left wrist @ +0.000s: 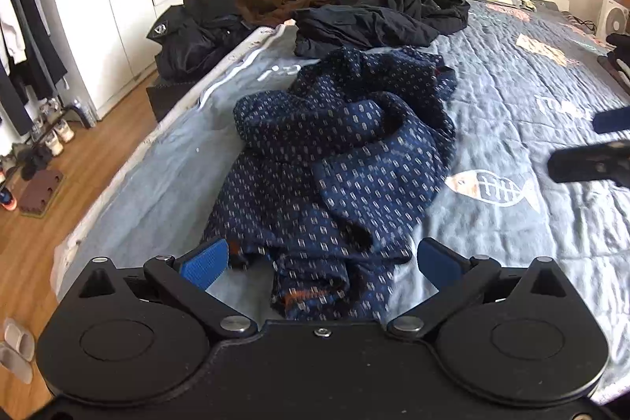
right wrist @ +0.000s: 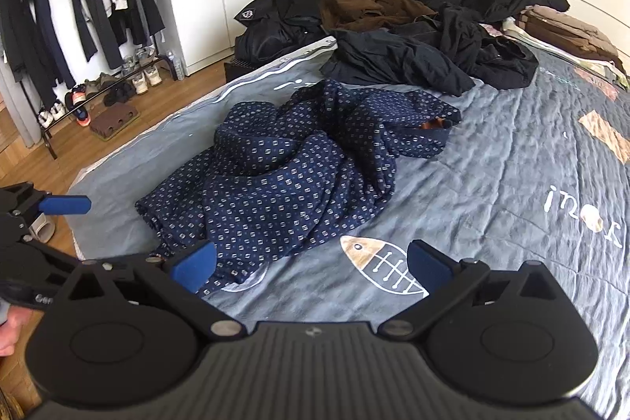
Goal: Fold clothes
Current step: 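Grasp a fold of the navy shirt with the left gripper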
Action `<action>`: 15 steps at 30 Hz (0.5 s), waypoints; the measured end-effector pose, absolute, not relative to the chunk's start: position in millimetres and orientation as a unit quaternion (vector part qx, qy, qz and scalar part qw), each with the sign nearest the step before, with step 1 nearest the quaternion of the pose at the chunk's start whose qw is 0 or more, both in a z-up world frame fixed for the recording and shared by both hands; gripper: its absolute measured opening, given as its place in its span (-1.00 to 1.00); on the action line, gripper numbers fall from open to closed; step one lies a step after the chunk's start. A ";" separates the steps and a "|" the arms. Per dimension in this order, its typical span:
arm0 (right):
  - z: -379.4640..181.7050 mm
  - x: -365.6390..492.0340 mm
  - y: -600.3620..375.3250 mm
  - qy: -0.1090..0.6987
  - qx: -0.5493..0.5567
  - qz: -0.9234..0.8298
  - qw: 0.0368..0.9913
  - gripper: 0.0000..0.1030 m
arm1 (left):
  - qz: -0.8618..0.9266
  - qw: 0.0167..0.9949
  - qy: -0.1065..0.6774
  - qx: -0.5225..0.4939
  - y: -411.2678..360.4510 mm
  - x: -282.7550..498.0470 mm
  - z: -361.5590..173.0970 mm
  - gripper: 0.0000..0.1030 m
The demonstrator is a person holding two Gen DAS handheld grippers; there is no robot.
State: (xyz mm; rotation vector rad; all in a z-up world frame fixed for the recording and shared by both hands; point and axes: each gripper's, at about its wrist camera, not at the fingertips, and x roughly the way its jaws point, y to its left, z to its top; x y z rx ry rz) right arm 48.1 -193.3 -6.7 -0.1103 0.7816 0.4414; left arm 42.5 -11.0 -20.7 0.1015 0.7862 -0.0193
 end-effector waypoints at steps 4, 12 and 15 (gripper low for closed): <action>-8.1 53.2 -203.7 0.380 -0.044 0.204 0.901 1.00 | -0.025 0.927 0.368 0.065 -15.9 63.0 -24.6 1.00; -15.4 60.2 -224.9 0.384 -0.031 0.189 0.903 1.00 | -0.079 0.920 0.367 0.112 -35.5 105.0 -44.6 0.67; -18.6 61.9 -234.4 0.387 -0.025 0.183 0.903 1.00 | -0.086 0.914 0.367 0.149 -47.6 117.7 -54.0 0.50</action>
